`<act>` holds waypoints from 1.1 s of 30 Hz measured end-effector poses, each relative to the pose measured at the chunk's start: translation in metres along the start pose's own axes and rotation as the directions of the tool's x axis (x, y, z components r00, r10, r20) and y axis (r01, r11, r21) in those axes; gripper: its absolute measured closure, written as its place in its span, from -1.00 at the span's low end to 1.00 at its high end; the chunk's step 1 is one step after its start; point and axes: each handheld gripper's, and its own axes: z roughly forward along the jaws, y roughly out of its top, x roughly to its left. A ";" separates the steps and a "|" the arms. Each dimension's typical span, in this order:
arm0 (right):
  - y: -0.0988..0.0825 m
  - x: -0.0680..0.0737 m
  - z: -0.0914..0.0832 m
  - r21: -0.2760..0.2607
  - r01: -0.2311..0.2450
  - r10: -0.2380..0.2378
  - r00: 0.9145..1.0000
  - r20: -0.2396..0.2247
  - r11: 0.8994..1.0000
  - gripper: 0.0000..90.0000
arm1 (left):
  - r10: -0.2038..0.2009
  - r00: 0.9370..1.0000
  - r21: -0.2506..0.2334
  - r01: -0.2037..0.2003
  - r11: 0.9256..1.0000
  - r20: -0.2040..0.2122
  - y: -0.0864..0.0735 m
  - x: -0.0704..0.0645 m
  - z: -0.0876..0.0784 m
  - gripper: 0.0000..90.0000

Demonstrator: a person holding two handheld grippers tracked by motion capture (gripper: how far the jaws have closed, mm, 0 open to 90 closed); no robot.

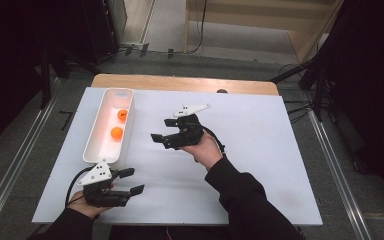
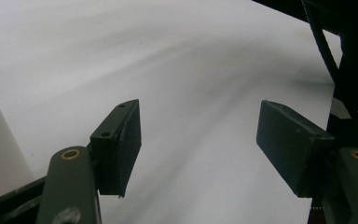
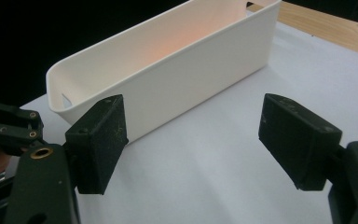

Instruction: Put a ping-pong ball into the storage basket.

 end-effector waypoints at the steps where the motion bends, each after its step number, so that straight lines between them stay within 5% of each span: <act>1: -0.001 0.000 -0.001 -0.002 0.001 -0.001 1.000 0.002 1.000 -0.51 | -0.002 1.000 0.000 0.002 1.000 0.000 0.000 0.000 0.000 -0.30; 22: -0.031 0.002 -0.031 0.010 -0.005 0.005 1.000 -0.007 1.000 -0.51 | 0.008 1.000 0.004 -0.008 1.000 0.001 0.000 0.000 0.000 -0.30; 33: -0.042 -0.004 -0.047 0.009 -0.002 0.002 1.000 0.026 1.000 -0.51 | 0.006 1.000 0.003 -0.006 1.000 0.000 0.001 -0.001 0.000 -0.30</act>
